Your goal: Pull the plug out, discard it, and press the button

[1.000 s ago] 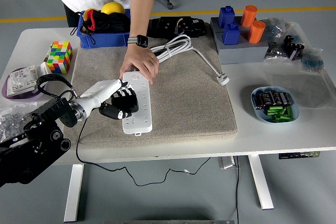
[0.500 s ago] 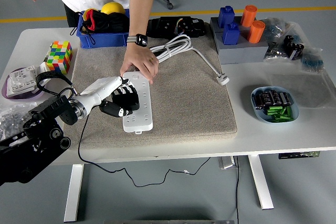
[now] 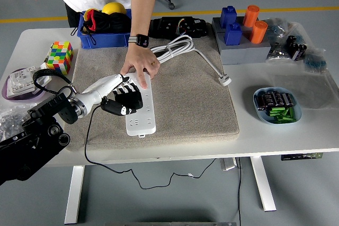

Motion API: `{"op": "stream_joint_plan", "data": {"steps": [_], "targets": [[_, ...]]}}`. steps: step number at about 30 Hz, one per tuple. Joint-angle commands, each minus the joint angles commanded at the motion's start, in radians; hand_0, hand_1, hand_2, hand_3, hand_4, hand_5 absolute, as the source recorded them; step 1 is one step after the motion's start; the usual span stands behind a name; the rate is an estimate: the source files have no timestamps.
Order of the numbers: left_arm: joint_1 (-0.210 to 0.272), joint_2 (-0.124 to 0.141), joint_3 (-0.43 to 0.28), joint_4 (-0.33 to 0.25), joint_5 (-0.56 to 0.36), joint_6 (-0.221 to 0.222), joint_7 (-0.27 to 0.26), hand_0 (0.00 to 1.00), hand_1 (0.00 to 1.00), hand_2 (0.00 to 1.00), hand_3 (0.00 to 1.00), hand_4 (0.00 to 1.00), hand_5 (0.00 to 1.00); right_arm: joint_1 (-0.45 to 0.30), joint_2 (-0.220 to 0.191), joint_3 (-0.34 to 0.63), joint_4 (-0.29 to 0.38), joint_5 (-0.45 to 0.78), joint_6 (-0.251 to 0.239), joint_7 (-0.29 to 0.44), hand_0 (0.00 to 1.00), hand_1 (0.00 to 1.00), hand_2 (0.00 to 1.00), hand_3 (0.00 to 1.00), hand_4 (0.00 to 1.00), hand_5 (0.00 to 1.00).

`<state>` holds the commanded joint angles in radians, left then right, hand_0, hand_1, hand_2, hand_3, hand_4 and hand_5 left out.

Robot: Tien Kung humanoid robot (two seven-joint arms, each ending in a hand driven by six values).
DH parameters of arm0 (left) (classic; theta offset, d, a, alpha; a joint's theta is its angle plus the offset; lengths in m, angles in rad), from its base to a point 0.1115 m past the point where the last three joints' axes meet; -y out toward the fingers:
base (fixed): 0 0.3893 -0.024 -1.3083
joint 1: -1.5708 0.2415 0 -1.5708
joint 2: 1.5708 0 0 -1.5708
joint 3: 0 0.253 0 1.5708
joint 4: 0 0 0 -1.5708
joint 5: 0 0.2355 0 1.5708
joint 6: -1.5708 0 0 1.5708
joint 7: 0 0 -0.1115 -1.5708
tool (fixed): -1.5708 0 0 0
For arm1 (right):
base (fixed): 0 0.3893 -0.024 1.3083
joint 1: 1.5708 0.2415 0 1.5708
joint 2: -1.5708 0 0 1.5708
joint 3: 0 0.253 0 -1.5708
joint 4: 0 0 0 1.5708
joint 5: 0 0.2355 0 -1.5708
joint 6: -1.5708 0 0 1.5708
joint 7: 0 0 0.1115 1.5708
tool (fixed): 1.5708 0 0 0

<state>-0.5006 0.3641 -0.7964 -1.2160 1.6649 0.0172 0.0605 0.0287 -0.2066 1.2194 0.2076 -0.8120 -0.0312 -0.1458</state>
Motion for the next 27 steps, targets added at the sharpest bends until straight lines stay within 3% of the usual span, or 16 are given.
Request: {"op": "stream_joint_plan", "data": {"steps": [8,13,16,17,27], "targets": [[-0.008,-0.007,-0.076,0.007,0.007,0.019,-0.013,0.338,0.268,0.314,0.547,0.655,0.002,-0.002,0.0,-0.003,-0.002,0.001,0.001,-0.001,0.75,0.668,0.657,0.619,0.657,0.515],[-0.036,-0.011,-0.099,0.088,0.007,0.036,-0.022,0.348,0.266,0.314,0.548,0.654,0.002,0.001,0.0,-0.005,0.0,0.003,-0.001,0.001,0.749,0.668,0.657,0.619,0.657,0.515],[-0.051,-0.014,-0.088,0.143,0.011,0.051,-0.033,0.348,0.266,0.314,0.548,0.654,0.002,0.001,0.001,-0.005,-0.001,0.004,-0.001,0.0,0.749,0.668,0.657,0.619,0.657,0.515],[-0.053,-0.016,-0.087,0.155,0.01,0.053,-0.034,0.398,0.28,0.322,0.554,0.657,0.002,0.001,0.001,-0.005,-0.001,0.005,-0.001,0.0,0.75,0.668,0.657,0.619,0.657,0.514],[-0.092,-0.037,-0.035,0.292,-0.021,0.079,-0.057,0.407,0.285,0.32,0.554,0.662,0.002,0.002,0.0,-0.011,0.0,0.008,-0.001,0.0,0.75,0.668,0.657,0.619,0.657,0.515]]}}
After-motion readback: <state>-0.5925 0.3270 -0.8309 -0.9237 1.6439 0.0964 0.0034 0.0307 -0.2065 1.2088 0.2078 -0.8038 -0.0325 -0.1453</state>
